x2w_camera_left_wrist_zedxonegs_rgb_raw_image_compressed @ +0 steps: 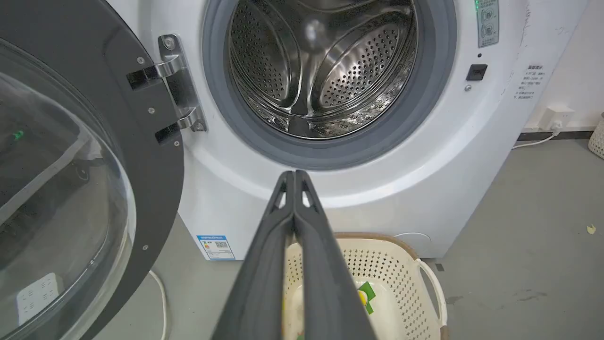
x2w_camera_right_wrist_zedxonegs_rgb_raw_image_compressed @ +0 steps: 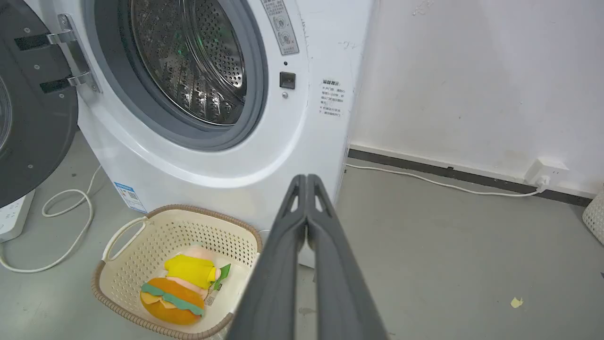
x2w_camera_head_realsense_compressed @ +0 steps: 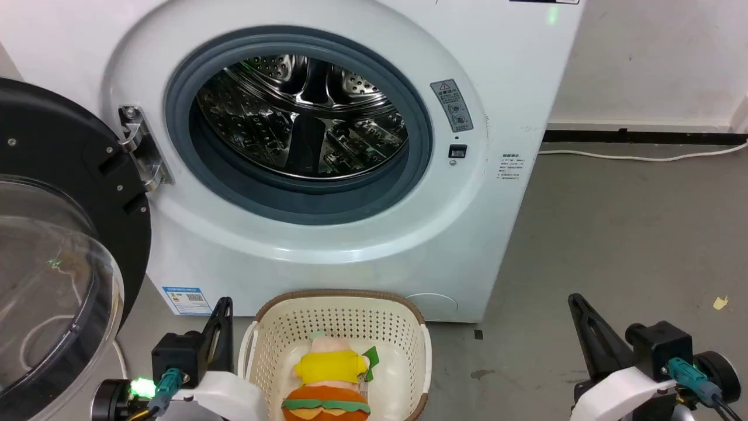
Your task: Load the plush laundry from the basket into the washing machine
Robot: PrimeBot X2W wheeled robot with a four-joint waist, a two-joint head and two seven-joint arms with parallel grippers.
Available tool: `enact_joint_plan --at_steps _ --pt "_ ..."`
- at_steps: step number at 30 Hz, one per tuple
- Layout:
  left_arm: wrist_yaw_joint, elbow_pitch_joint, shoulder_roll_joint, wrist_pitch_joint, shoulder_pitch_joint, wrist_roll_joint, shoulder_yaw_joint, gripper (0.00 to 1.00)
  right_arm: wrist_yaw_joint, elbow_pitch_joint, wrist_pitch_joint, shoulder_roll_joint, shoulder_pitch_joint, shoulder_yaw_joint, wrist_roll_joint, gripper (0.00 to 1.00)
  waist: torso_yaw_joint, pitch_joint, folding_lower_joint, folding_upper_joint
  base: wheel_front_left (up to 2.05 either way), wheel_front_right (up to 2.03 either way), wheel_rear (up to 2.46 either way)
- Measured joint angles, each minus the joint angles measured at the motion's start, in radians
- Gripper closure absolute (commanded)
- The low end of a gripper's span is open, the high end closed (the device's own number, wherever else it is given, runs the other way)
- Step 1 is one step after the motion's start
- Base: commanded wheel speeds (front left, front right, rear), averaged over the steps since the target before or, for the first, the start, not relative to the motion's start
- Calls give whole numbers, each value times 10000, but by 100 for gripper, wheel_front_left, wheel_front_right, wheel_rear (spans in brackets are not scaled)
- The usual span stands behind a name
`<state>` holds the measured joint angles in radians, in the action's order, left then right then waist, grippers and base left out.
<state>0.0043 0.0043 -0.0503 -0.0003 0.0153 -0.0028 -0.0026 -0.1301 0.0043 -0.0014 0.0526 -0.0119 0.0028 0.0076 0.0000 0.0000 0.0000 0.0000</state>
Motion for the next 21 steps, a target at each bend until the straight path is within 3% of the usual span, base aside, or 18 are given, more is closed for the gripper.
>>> enact_joint_plan --at_steps 21 --pt "0 0 0 0 0 0 0 100 0 0 0 0 0 0 0 100 0 0 0 0 0 0 0"
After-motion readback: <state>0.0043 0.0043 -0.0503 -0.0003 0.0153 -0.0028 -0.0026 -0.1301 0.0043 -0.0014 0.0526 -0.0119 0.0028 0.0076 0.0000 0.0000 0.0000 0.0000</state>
